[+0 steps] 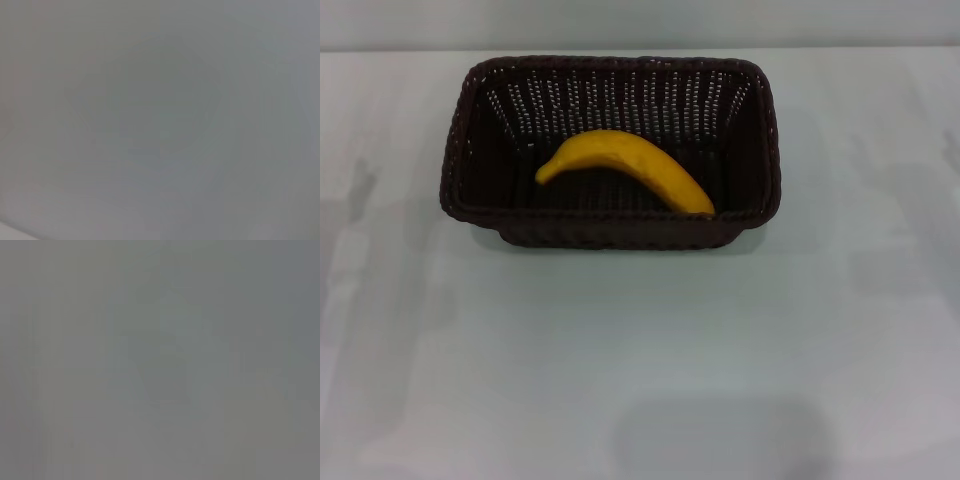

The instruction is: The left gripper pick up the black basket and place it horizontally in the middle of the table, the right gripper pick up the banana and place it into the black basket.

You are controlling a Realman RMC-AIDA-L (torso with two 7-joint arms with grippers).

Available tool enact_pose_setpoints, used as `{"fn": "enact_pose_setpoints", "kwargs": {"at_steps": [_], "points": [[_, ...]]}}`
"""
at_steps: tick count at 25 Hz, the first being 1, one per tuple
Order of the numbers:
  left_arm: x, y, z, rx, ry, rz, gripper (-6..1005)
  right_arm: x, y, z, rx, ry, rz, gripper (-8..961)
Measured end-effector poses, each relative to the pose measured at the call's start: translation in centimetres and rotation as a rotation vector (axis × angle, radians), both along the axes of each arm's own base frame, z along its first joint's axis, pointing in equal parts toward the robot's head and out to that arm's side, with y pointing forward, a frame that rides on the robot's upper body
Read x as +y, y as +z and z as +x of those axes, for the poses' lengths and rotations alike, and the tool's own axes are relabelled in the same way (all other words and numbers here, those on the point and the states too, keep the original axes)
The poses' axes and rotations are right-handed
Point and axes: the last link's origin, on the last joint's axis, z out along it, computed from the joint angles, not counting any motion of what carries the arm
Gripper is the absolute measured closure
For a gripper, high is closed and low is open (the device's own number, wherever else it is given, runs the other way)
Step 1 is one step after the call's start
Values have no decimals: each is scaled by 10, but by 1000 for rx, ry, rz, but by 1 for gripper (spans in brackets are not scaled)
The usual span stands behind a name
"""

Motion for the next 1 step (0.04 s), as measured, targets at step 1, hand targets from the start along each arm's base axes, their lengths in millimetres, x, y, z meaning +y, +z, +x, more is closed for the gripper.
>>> {"fn": "enact_pose_setpoints", "kwargs": {"at_steps": [1], "points": [[-1,-1,0,-4,1,-1,138,-1,-1,-1,5,8,1,83]]}}
